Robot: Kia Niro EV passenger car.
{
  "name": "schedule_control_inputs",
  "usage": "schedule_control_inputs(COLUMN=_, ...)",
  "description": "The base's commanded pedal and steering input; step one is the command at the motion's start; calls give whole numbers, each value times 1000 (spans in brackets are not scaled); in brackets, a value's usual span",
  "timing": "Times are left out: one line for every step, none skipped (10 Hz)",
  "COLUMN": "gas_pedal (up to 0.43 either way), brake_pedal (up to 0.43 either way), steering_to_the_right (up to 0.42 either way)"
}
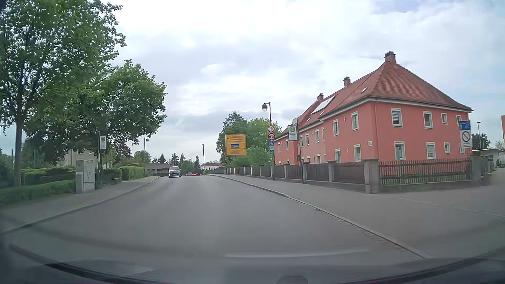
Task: Follow the waypoints while adhering to traffic rules and regulations
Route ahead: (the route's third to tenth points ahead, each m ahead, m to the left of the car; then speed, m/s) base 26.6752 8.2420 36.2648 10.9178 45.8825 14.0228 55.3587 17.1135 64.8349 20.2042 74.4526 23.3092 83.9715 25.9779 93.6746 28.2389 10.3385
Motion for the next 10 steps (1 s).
schedule_control_inputs(gas_pedal=197, brake_pedal=0, steering_to_the_right=-74)
schedule_control_inputs(gas_pedal=197, brake_pedal=0, steering_to_the_right=-73)
schedule_control_inputs(gas_pedal=197, brake_pedal=0, steering_to_the_right=-70)
schedule_control_inputs(gas_pedal=197, brake_pedal=0, steering_to_the_right=-67)
schedule_control_inputs(gas_pedal=197, brake_pedal=0, steering_to_the_right=-65)
schedule_control_inputs(gas_pedal=197, brake_pedal=0, steering_to_the_right=-63)
schedule_control_inputs(gas_pedal=197, brake_pedal=0, steering_to_the_right=-59)
schedule_control_inputs(gas_pedal=197, brake_pedal=0, steering_to_the_right=-56)
schedule_control_inputs(gas_pedal=197, brake_pedal=0, steering_to_the_right=-51)
schedule_control_inputs(gas_pedal=197, brake_pedal=0, steering_to_the_right=-45)
